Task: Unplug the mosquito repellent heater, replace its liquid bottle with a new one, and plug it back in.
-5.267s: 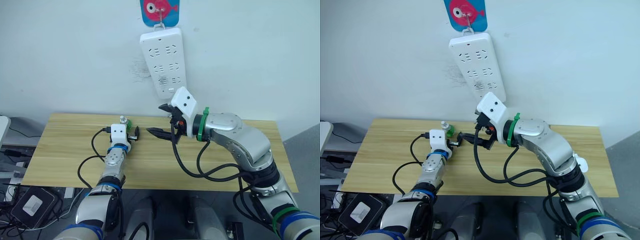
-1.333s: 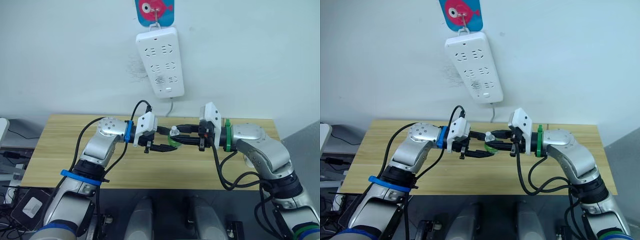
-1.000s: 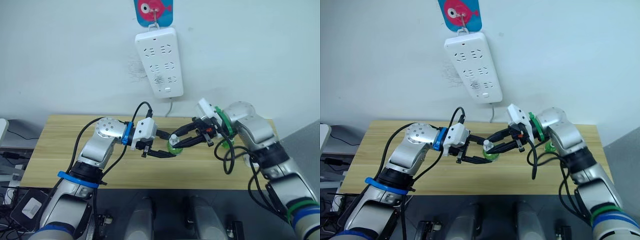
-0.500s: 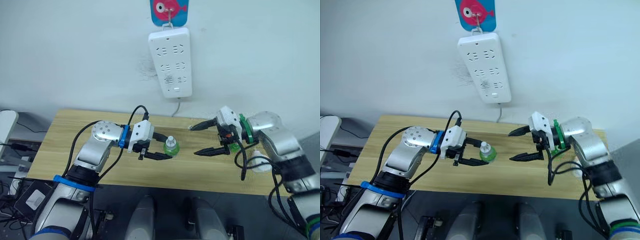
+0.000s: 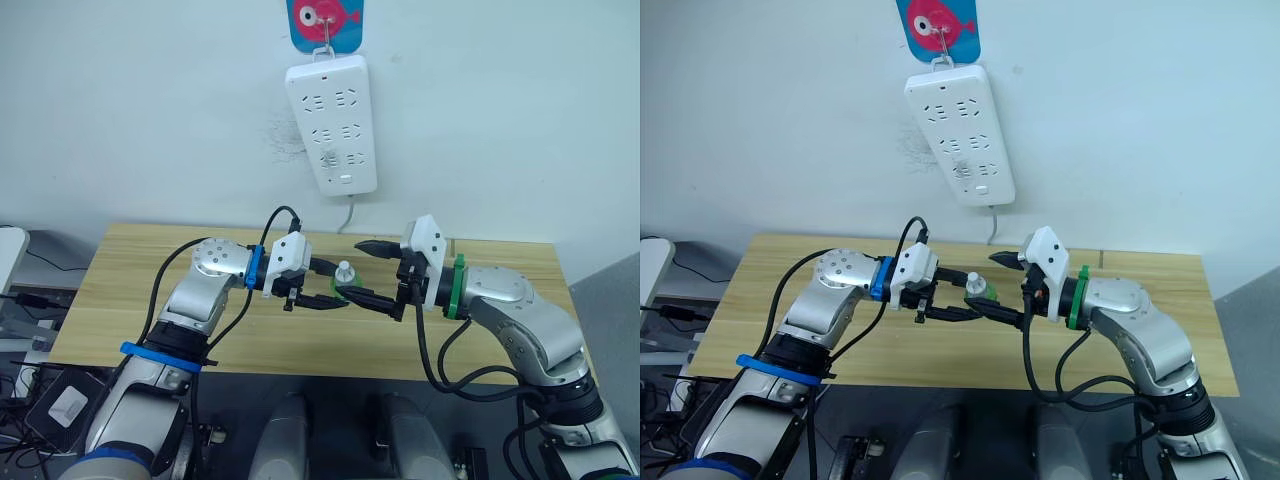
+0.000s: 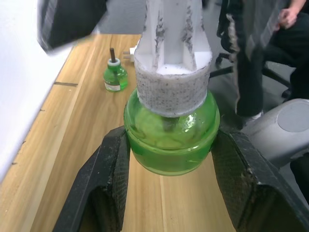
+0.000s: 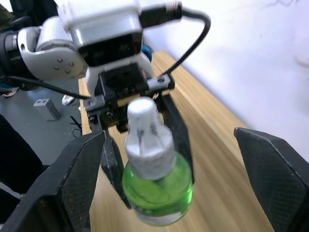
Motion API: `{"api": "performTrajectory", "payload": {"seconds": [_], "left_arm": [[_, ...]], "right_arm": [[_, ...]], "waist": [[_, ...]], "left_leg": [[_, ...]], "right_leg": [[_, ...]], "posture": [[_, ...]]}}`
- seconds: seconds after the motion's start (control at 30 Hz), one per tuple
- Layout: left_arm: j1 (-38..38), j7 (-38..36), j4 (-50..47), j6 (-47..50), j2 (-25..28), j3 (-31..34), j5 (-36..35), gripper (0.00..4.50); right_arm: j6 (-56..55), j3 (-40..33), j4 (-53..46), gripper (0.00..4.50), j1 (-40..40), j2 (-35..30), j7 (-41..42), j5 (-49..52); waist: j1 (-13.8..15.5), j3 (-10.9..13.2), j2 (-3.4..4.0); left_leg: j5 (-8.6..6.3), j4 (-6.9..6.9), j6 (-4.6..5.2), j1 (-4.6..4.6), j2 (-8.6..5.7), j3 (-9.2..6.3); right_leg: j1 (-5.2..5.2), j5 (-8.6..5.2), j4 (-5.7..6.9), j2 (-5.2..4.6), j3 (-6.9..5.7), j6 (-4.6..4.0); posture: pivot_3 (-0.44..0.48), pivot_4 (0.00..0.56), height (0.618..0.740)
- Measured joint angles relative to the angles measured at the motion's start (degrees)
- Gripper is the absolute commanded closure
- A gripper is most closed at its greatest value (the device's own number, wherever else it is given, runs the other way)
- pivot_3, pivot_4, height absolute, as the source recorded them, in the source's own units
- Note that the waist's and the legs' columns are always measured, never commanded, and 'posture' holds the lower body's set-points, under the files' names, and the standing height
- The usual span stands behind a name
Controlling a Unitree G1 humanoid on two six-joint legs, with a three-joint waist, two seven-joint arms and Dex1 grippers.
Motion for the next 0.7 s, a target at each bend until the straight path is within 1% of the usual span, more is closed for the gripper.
{"api": "performTrajectory", "payload": {"seconds": [0.07, 0.13, 0.17, 0.3, 0.37, 0.43, 0.63, 0.7], "left_arm": [[-0.03, -0.04, 0.0, 0.0, 0.0, 0.0, 0.0, 2.34], [-0.03, -0.05, 0.0, 0.0, -0.01, 0.0, 0.01, 2.34], [-0.03, -0.05, 0.0, 0.0, -0.01, 0.0, 0.01, 2.34], [-0.04, 0.05, 0.0, 0.0, -0.02, 0.01, 0.02, 2.34], [-0.04, 0.13, -0.01, 0.03, -0.02, 0.02, 0.02, 2.34], [-0.02, 0.12, -0.06, 0.07, -0.02, 0.01, 0.02, 2.34], [0.46, -0.05, -1.1, 0.1, 0.03, -0.01, 0.0, 2.34], [0.89, -0.34, -1.82, 0.22, 0.32, 0.02, -0.15, 2.34]], "right_arm": [[0.0, 0.14, 0.07, 0.03, -0.01, 0.02, -0.67, -0.02], [-0.01, 0.49, 0.23, 0.39, -0.01, 0.06, -0.91, -0.01], [-0.01, 0.7, 0.34, 0.65, -0.01, 0.13, -0.94, 0.02], [-0.1, 0.9, 0.58, 1.99, -0.03, 0.64, -0.41, 0.76], [-0.18, 1.09, 0.58, 2.75, -0.02, 0.52, 0.72, 1.12], [-0.36, 1.22, 0.55, 3.43, -0.01, 0.2, 1.66, 1.44], [-1.57, 1.23, 0.95, 3.48, -0.15, -0.83, 3.93, 1.48], [-2.6, 1.43, 3.3, 3.48, -1.5, -1.34, 7.57, 2.1]], "waist": [[-0.02, 0.0, 0.0], [-0.02, 0.0, 0.0], [-0.03, 0.0, 0.0], [-0.03, 0.0, 0.0], [-0.03, 0.0, 0.0], [-0.03, 0.0, 0.0], [0.01, 0.0, 0.0], [0.01, 0.0, 0.0]], "left_leg": [[0.0, 0.0, 0.0, 0.0, 0.01, 0.0], [0.0, 0.0, 0.0, 0.01, 0.01, 0.0], [0.0, 0.0, 0.0, 0.01, 0.01, 0.0], [0.0, 0.0, 0.01, 0.01, 0.01, 0.0], [0.0, 0.0, 0.01, 0.01, 0.01, 0.0], [0.0, 0.0, 0.01, 0.01, 0.01, 0.0], [0.0, 0.0, 0.01, 0.01, 0.01, 0.0], [0.0, 0.0, 0.01, 0.01, 0.01, 0.02]], "right_leg": [[0.0, 0.0, 0.0, 0.0, 0.0, 0.0], [0.0, 0.0, 0.0, 0.02, 0.0, 0.0], [0.0, 0.0, 0.0, 0.02, 0.0, 0.0], [0.0, 0.0, 0.0, 0.02, -0.01, 0.0], [0.0, 0.0, 0.0, 0.02, -0.01, 0.0], [0.0, 0.0, 0.0, 0.02, -0.01, 0.0], [0.0, 0.0, 0.0, 0.03, -0.02, 0.0], [0.0, 0.0, 0.0, 0.03, -0.01, 0.0]], "posture": [[0.054, 0.252, 0.74], [0.054, 0.252, 0.74], [0.054, 0.252, 0.74], [0.054, 0.252, 0.74], [0.054, 0.252, 0.74], [0.068, 0.248, 0.74], [0.074, 0.251, 0.74], [0.073, 0.251, 0.74]]}}
